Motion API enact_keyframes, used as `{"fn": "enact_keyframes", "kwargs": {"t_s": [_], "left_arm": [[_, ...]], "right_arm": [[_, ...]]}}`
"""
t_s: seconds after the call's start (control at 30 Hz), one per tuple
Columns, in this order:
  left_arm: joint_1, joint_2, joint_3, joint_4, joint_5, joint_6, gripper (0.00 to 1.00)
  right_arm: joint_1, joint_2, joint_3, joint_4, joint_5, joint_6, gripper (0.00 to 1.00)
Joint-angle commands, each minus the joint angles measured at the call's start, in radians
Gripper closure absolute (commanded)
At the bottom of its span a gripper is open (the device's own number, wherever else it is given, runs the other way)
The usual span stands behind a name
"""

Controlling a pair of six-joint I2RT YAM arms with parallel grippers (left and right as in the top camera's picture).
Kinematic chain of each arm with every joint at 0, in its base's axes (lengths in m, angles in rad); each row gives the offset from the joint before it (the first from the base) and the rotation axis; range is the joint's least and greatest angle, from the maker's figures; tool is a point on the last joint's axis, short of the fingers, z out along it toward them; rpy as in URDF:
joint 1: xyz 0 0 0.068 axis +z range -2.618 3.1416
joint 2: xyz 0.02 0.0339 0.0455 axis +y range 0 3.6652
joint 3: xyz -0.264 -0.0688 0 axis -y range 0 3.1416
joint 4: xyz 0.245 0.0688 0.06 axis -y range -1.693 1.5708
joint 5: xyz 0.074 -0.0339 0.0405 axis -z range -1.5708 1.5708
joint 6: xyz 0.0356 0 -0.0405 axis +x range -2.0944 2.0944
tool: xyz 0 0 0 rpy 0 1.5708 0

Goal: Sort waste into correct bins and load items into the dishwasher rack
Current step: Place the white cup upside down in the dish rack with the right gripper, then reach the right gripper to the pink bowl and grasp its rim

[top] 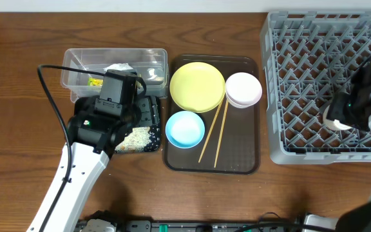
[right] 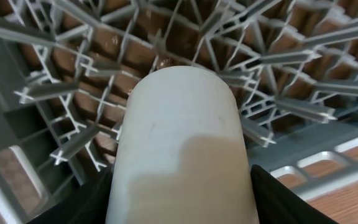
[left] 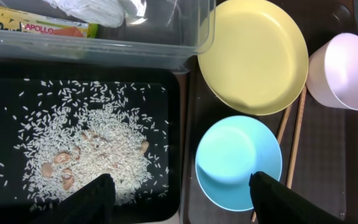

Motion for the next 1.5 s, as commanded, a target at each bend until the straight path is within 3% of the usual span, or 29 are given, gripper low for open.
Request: {"fn": "enact_keyframes", "kwargs": {"t_s": [0.0,0.13,0.33,0.4,0.53,0.67,0.8,1.0,1.27,1.47], "left_arm": [[0.004,-0.003,0.007,-0.003,-0.016,0.012,0.28],[0.004,-0.003,0.007,-0.003,-0.016,0.011,0.28],[0.004,-0.003,0.007,-0.003,-0.016,0.012,0.28],[0.004,-0.003,0.007,-0.003,-0.016,0.012,0.27],[0.004,-0.003,0.007,-0.014,-0.016,0.012,0.24],[0.004,-0.003,0.007,-0.042,-0.016,0.012,0.24],[0.004,-0.002,-0.006,-0.06,-0.025,0.011,0.24],[0.004,0.025,-0.006,-0.16,-0.204,-0.121,0.24],[0.005,0.026,-0.006,-0.175,-0.222,-0.139,0.24],[0.004,0.026,-0.006,-0.175,-0.222,-0.138,0.24]], "right_arm": [[-0.011,0.058,0.016,0.008,0.0,0.016,0.99],[-0.011,0.115,0.016,0.044,0.005,0.016,0.95],[-0.011,0.158,0.016,0.057,-0.067,0.016,0.28],[-0.011,0.16,0.016,0.058,-0.072,0.016,0.24],[-0.011,0.159,0.017,0.059,-0.074,0.016,0.04],[-0.011,0.148,0.033,0.058,-0.109,0.016,0.04],[0.007,0.108,0.089,0.076,-0.267,0.0,0.08],[0.133,0.05,0.127,0.198,-0.521,-0.087,0.1],[0.397,0.102,0.125,0.223,-0.399,-0.074,0.19],[0.538,0.198,0.124,0.152,-0.177,0.166,0.29]]}}
